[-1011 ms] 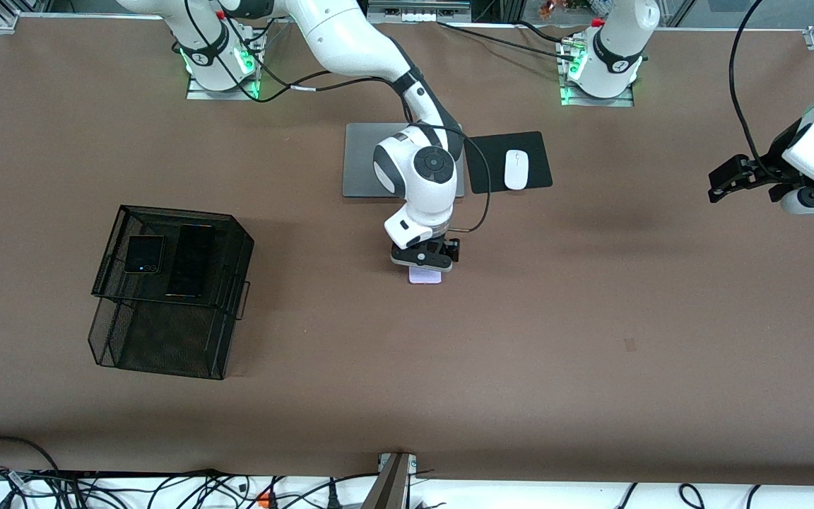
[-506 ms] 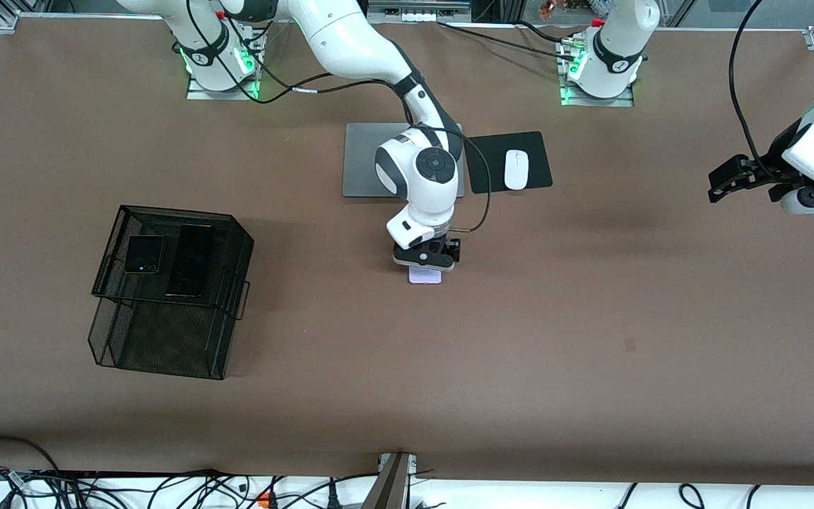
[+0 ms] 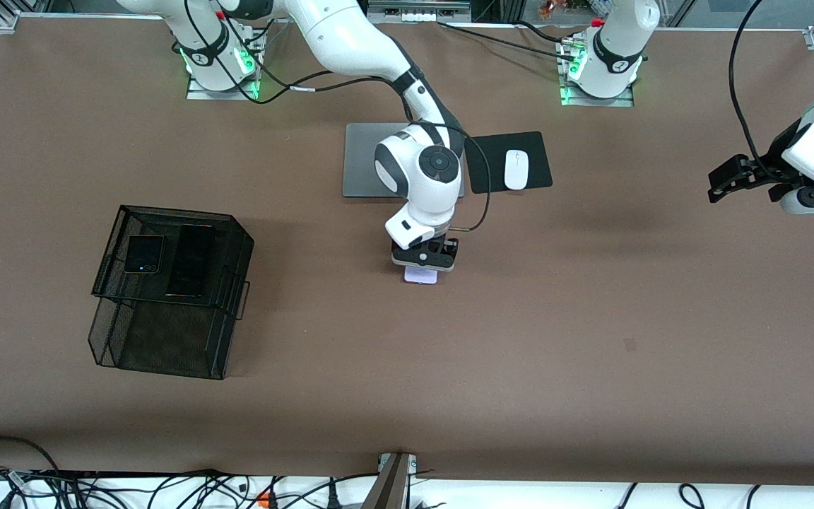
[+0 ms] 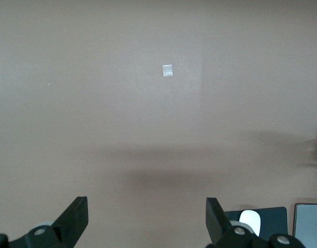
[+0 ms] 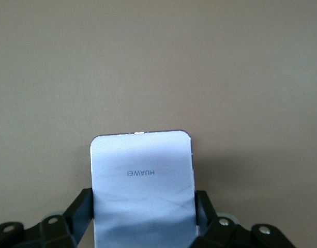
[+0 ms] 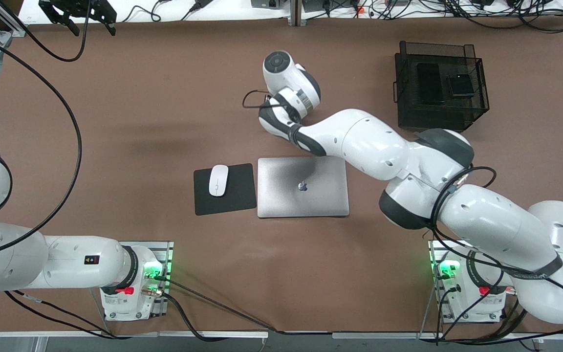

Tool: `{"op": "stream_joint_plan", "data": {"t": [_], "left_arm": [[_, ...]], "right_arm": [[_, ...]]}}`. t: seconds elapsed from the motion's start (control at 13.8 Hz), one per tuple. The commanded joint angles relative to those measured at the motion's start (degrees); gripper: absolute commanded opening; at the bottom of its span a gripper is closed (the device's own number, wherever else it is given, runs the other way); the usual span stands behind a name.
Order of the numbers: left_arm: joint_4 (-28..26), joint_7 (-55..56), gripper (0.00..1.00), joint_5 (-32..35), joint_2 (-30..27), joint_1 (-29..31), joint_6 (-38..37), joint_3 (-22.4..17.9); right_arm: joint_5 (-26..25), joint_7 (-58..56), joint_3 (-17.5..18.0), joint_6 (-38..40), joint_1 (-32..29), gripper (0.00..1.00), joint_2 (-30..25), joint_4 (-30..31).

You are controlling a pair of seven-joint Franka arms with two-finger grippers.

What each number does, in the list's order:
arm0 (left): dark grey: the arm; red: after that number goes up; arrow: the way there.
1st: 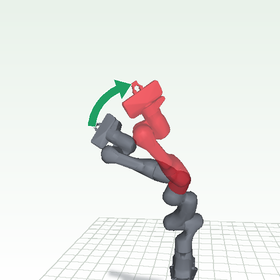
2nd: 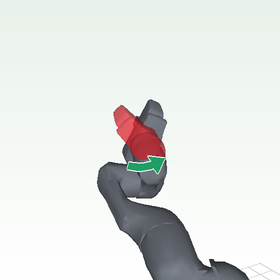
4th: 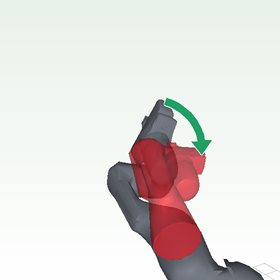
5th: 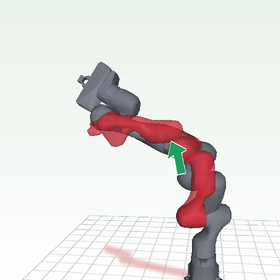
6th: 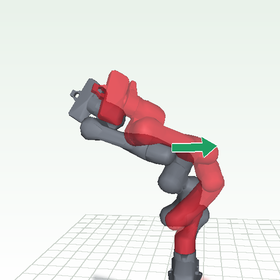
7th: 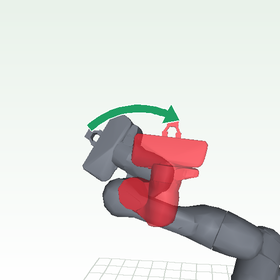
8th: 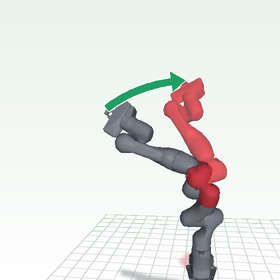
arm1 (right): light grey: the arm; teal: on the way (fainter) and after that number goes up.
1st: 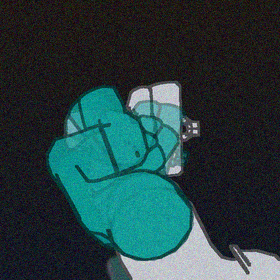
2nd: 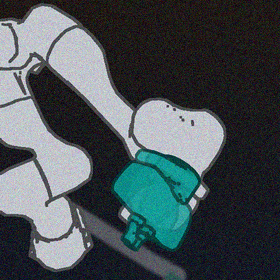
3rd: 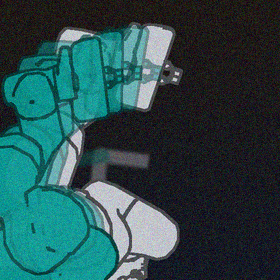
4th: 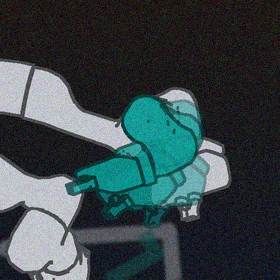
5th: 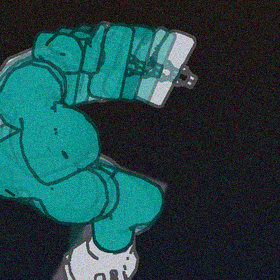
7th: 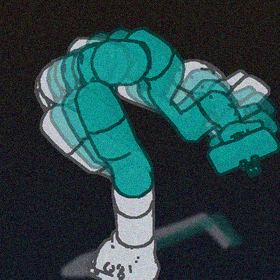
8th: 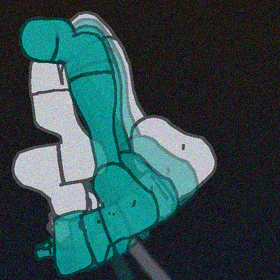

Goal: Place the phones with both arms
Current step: 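Grasp the white phone with the right gripper and lift it toward the basket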

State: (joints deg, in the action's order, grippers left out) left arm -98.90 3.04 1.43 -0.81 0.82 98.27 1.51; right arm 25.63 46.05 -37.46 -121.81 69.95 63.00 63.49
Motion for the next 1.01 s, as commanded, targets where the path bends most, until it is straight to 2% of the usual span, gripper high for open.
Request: {"op": "stream_joint_plan", "data": {"t": [0.0,0.22,0.43,0.72,0.94], "left_arm": [[0.5,-0.9,1.00,1.0,-0.2,-0.6,-0.4,-0.3],[0.5,-0.9,1.00,1.0,-0.2,-0.6,-0.4,-0.3],[0.4,-0.9,1.00,1.0,-0.2,-0.6,-0.4,-0.3],[0.5,-0.9,1.00,1.0,-0.2,-0.6,-0.4,-0.3],[0.4,-0.9,1.00,1.0,-0.2,-0.6,-0.4,-0.3]], "right_arm": [[-0.9,-4.1,0.0,8.1,-2.4,0.14,-8.0,0.1],[-1.0,-11.7,-0.4,16.2,-8.1,0.14,-14.5,0.1],[-0.9,-26.3,-3.1,23.6,-16.3,0.14,-17.9,0.1],[-1.1,-45.5,-7.1,23.8,-24.1,0.14,-17.8,0.1],[-1.0,-56.5,-6.9,19.9,-32.0,0.14,-16.3,0.2]]}}
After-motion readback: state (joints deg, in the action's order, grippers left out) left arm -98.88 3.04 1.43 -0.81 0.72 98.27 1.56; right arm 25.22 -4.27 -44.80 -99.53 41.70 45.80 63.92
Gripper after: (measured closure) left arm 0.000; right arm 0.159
